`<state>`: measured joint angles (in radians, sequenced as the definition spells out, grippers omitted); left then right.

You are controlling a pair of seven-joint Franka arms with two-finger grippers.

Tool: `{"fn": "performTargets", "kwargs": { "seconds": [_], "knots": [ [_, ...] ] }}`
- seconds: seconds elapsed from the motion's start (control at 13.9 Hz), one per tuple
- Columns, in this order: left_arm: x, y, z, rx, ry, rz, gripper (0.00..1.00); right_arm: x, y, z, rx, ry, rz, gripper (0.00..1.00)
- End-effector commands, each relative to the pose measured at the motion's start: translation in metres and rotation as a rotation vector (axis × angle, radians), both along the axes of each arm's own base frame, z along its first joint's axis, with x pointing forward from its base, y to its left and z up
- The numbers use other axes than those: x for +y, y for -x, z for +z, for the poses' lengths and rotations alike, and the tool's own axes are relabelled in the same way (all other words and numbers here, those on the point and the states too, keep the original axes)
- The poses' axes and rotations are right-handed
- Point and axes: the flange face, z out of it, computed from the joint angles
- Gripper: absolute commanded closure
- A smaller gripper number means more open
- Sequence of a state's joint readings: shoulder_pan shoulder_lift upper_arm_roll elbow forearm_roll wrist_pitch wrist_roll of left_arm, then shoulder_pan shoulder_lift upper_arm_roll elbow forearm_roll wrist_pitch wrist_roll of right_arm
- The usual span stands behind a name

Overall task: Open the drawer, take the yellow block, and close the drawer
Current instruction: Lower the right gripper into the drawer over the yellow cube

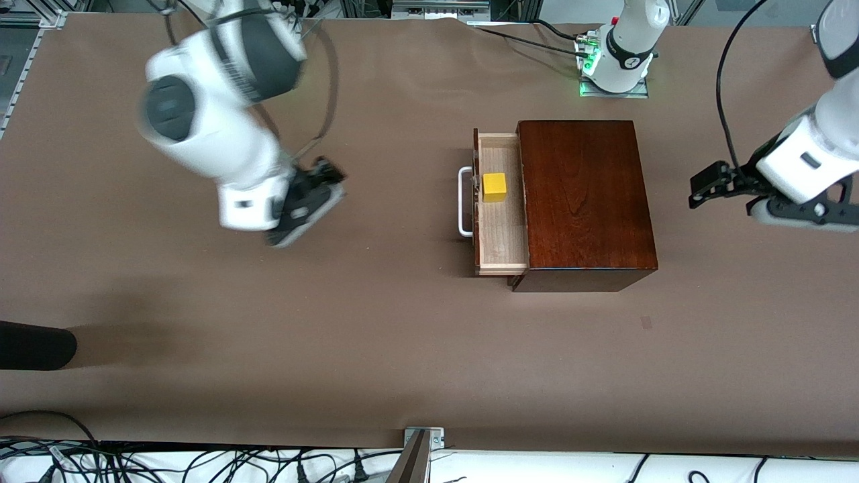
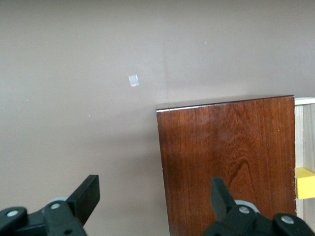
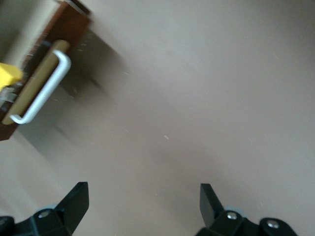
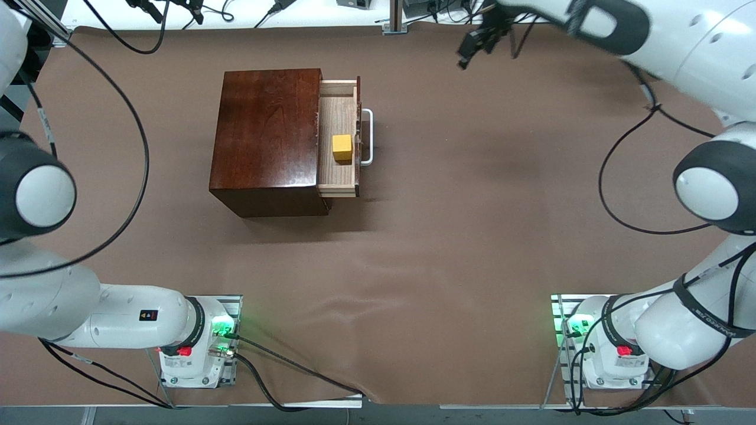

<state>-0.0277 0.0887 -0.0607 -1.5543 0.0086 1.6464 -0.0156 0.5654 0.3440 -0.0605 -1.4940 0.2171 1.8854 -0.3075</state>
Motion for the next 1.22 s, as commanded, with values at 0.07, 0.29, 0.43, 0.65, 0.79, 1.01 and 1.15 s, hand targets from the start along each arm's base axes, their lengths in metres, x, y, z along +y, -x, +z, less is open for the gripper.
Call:
{"fn": "performTargets", "kwargs": {
  "seconds": [0.07, 0.29, 0.43, 0.65, 0.79, 1.01, 1.15],
  "knots": [
    [0.013, 0.029, -0.005, -0.037, -0.004, 0.041, 0.0, 0.098, 0.033, -0.019, -0.066, 0.017, 0.161, 0.0],
    [0.012, 0.024, -0.01, -0.017, -0.003, 0.048, 0.0, 0.186, 0.068, -0.028, -0.158, 0.02, 0.299, 0.0],
    [0.009, 0.025, -0.008, -0.015, -0.004, 0.038, 0.0, 0.221, 0.082, -0.041, -0.172, 0.017, 0.352, 0.0],
    [0.008, 0.026, -0.003, -0.002, -0.006, 0.028, 0.0, 0.268, 0.108, -0.07, -0.286, 0.112, 0.503, 0.0],
    [0.011, 0.027, -0.004, 0.003, -0.006, 0.032, 0.0, 0.287, 0.124, -0.093, -0.303, 0.121, 0.547, 0.0],
    [0.011, 0.027, -0.003, 0.001, -0.006, 0.031, 0.0, 0.3, 0.129, -0.125, -0.329, 0.138, 0.629, 0.0],
    [0.01, 0.027, -0.002, 0.0, -0.006, 0.028, 0.0, 0.31, 0.134, -0.128, -0.35, 0.157, 0.657, 0.0]
  ]
}}
